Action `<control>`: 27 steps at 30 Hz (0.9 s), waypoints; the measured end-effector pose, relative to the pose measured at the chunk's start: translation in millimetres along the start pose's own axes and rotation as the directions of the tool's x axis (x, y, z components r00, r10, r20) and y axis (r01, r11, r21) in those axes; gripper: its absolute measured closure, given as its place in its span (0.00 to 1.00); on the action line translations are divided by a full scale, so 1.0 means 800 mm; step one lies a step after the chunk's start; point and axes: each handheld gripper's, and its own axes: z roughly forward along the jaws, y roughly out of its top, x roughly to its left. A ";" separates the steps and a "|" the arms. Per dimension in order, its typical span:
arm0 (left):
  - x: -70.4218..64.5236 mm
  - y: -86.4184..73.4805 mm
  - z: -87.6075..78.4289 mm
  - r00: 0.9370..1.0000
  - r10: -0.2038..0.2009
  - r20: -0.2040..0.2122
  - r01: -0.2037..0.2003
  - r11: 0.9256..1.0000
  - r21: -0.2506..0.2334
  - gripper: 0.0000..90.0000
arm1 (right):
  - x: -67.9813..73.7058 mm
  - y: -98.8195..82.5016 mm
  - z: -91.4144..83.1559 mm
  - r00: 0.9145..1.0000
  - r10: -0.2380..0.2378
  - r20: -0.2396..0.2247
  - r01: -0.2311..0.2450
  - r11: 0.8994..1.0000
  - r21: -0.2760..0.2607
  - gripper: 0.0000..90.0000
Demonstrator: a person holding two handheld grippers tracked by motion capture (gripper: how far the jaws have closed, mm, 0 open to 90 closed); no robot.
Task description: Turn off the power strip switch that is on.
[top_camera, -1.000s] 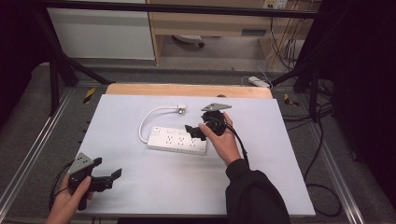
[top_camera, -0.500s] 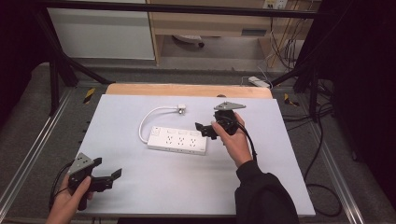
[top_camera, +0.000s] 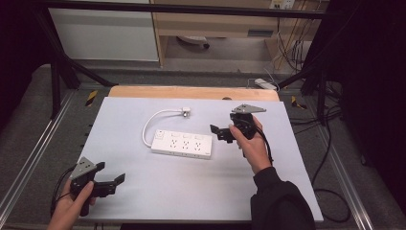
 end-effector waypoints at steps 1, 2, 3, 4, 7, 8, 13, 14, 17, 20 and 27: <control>0.000 0.000 0.000 1.000 -0.001 0.000 0.001 1.000 -0.001 0.08 | -0.001 -0.001 -0.002 1.000 -0.003 0.002 0.003 1.000 -0.004 0.06; 0.000 0.000 0.000 1.000 -0.003 0.000 0.003 1.000 -0.002 0.08 | -0.002 -0.001 -0.005 1.000 -0.002 0.004 0.002 1.000 -0.004 0.06; 0.000 0.000 0.000 1.000 -0.001 0.000 0.001 1.000 -0.003 0.08 | -0.002 -0.001 -0.005 1.000 -0.002 0.004 0.002 1.000 -0.004 0.06; 0.000 0.000 0.000 1.000 0.001 0.000 -0.001 1.000 -0.004 0.08 | -0.003 -0.001 -0.007 1.000 -0.003 0.008 0.003 1.000 -0.005 0.06; 0.000 0.000 0.000 1.000 0.002 0.000 -0.002 1.000 -0.002 0.08 | -0.006 -0.003 -0.015 1.000 -0.007 0.016 0.007 1.000 -0.016 0.06; 0.000 0.000 0.000 1.000 0.000 -0.001 0.000 1.000 0.000 0.08 | -0.006 -0.003 -0.017 1.000 -0.005 0.020 0.005 1.000 -0.018 0.05; 0.000 0.000 0.000 1.000 -0.001 -0.001 0.001 1.000 0.000 0.08 | -0.013 -0.008 -0.029 0.999 0.014 0.038 -0.013 0.999 -0.041 0.06; 0.000 0.000 0.001 1.000 -0.001 -0.001 0.001 1.000 0.000 0.08 | -0.014 -0.009 -0.031 0.999 0.015 0.040 -0.013 0.999 -0.042 0.06; 0.000 0.000 0.000 1.000 -0.001 -0.002 0.001 1.000 0.000 0.08 | -0.020 -0.017 -0.041 0.998 0.011 0.066 -0.008 0.999 -0.047 0.07; 0.000 0.000 0.001 1.000 -0.001 -0.002 0.001 1.000 0.000 0.08 | -0.023 -0.022 -0.046 0.997 0.018 0.069 -0.015 0.999 -0.050 0.06; 0.000 0.000 0.001 1.000 -0.002 -0.003 0.002 1.000 0.001 0.08 | -0.032 -0.036 -0.059 0.997 -0.004 0.081 0.008 0.999 -0.051 0.05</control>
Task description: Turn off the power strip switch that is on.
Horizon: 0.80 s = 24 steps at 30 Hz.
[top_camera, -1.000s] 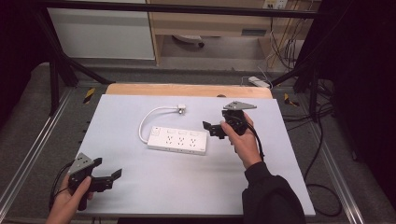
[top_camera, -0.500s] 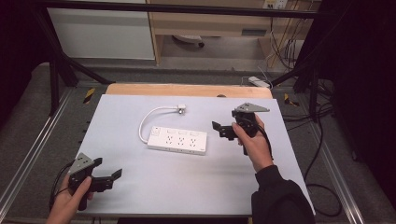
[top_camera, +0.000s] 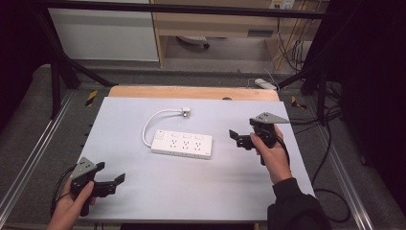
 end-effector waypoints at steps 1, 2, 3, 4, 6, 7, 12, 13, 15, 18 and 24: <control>0.000 0.000 0.000 1.000 0.001 0.000 -0.001 1.000 0.001 0.08 | -0.001 -0.002 -0.002 1.000 0.003 0.003 -0.003 1.000 -0.002 0.05; 0.000 0.000 0.000 1.000 0.001 0.000 -0.001 1.000 0.001 0.08 | -0.003 -0.004 -0.005 1.000 0.002 0.006 -0.002 1.000 -0.004 0.05; 0.000 0.000 0.000 1.000 0.001 0.000 -0.001 1.000 0.001 0.08 | -0.004 -0.006 -0.007 1.000 0.003 0.008 -0.003 1.000 -0.007 0.05; 0.000 0.000 0.000 1.000 0.002 0.000 -0.002 1.000 0.001 0.08 | -0.005 -0.009 -0.009 1.000 0.004 0.010 -0.004 1.000 -0.011 0.05; 0.000 0.000 0.000 1.000 0.001 0.000 -0.001 1.000 0.001 0.08 | -0.008 -0.013 -0.014 1.000 0.004 0.016 -0.004 1.000 -0.015 0.05; 0.000 0.000 0.000 1.000 0.001 0.000 -0.001 1.000 0.001 0.08 | -0.009 -0.015 -0.015 1.000 0.007 0.020 -0.006 1.000 -0.017 0.05; -0.001 0.000 0.000 1.000 0.002 -0.001 -0.002 1.000 0.002 0.08 | -0.016 -0.029 -0.025 0.999 0.013 0.038 -0.012 1.000 -0.025 0.04; -0.001 0.000 0.000 1.000 0.003 -0.001 -0.003 1.000 0.002 0.08 | -0.017 -0.031 -0.026 0.999 0.013 0.042 -0.012 1.000 -0.026 0.04; -0.001 0.000 0.000 1.000 0.002 -0.001 -0.002 1.000 0.001 0.08 | -0.020 -0.040 -0.031 0.998 0.023 0.051 -0.021 0.999 -0.035 0.04; -0.001 0.000 0.000 1.000 0.002 -0.001 -0.002 1.000 0.001 0.08 | -0.022 -0.046 -0.034 0.998 0.027 0.057 -0.025 0.999 -0.036 0.04; -0.001 0.000 0.000 1.000 0.003 -0.002 -0.003 1.000 0.002 0.08 | -0.027 -0.066 -0.044 0.996 0.042 0.072 -0.040 0.998 -0.039 0.04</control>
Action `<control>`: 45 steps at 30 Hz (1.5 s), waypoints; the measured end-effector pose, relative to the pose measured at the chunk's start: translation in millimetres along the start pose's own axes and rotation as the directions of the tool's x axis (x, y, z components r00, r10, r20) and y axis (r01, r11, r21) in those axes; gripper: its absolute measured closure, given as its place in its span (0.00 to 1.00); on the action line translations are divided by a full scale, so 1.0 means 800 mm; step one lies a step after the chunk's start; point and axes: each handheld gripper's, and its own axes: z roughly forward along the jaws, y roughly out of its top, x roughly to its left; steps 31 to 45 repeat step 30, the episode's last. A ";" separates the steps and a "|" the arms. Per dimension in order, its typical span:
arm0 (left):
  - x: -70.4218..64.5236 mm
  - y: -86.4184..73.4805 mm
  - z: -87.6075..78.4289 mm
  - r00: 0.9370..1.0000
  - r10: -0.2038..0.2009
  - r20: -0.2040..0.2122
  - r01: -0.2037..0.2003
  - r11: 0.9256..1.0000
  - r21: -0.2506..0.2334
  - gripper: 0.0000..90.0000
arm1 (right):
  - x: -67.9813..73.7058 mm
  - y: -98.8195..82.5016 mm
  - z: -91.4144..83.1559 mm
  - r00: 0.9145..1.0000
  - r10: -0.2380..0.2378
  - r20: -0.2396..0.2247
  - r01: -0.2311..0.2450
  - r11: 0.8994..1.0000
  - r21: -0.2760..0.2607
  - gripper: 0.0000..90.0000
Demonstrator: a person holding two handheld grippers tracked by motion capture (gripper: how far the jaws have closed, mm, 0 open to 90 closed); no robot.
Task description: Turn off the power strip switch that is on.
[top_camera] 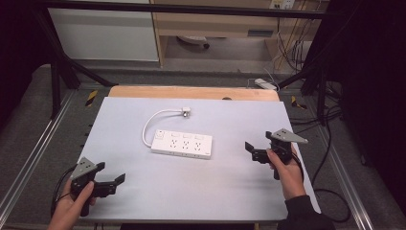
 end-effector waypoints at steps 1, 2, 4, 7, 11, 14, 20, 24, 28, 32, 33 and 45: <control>0.000 0.000 0.000 1.000 0.001 0.000 -0.001 1.000 0.001 0.08 | -0.001 -0.003 -0.002 1.000 0.003 0.003 -0.003 1.000 -0.002 0.04; 0.000 0.000 0.000 1.000 0.001 0.001 -0.001 1.000 0.000 0.08 | -0.002 -0.006 -0.004 1.000 0.004 0.004 -0.004 1.000 -0.005 0.04; 0.000 0.000 0.000 1.000 0.000 0.001 0.000 1.000 -0.001 0.08 | -0.004 -0.012 -0.007 1.000 0.004 0.012 -0.004 1.000 -0.004 0.04; 0.000 0.000 0.000 1.000 0.000 0.001 0.000 1.000 0.000 0.08 | -0.007 -0.020 -0.011 1.000 0.004 0.026 -0.004 1.000 0.003 0.04; -0.001 0.000 0.000 1.000 0.001 0.001 -0.001 1.000 -0.001 0.08 | -0.013 -0.032 -0.017 0.999 0.013 0.045 -0.014 1.000 0.007 0.04; -0.001 0.000 0.000 1.000 0.001 0.000 -0.001 1.000 0.000 0.08 | -0.015 -0.039 -0.020 0.998 0.022 0.053 -0.022 1.000 0.012 0.03; -0.001 0.000 0.000 1.000 0.002 0.000 -0.002 1.000 -0.001 0.08 | -0.016 -0.057 -0.024 0.997 0.037 0.073 -0.038 0.999 0.017 0.04; -0.001 0.000 0.000 1.000 0.004 0.003 -0.004 1.000 -0.003 0.08 | -0.015 -0.068 -0.028 0.996 0.043 0.077 -0.045 0.998 0.031 0.04; -0.002 0.001 -0.001 1.000 0.006 0.003 -0.006 1.000 -0.003 0.08 | -0.013 -0.073 -0.027 0.995 0.045 0.084 -0.049 0.998 0.049 0.04; -0.002 0.001 -0.001 1.000 0.007 0.003 -0.007 1.000 -0.002 0.08 | -0.013 -0.077 -0.019 0.992 0.032 0.119 -0.044 0.993 0.106 0.04; -0.002 0.001 -0.001 1.000 0.007 0.003 -0.007 1.000 -0.002 0.08 | -0.013 -0.077 -0.019 0.992 0.032 0.119 -0.044 0.993 0.106 0.04; -0.002 0.001 -0.001 1.000 0.007 0.003 -0.007 1.000 -0.002 0.08 | -0.013 -0.077 -0.019 0.992 0.032 0.119 -0.044 0.993 0.106 0.04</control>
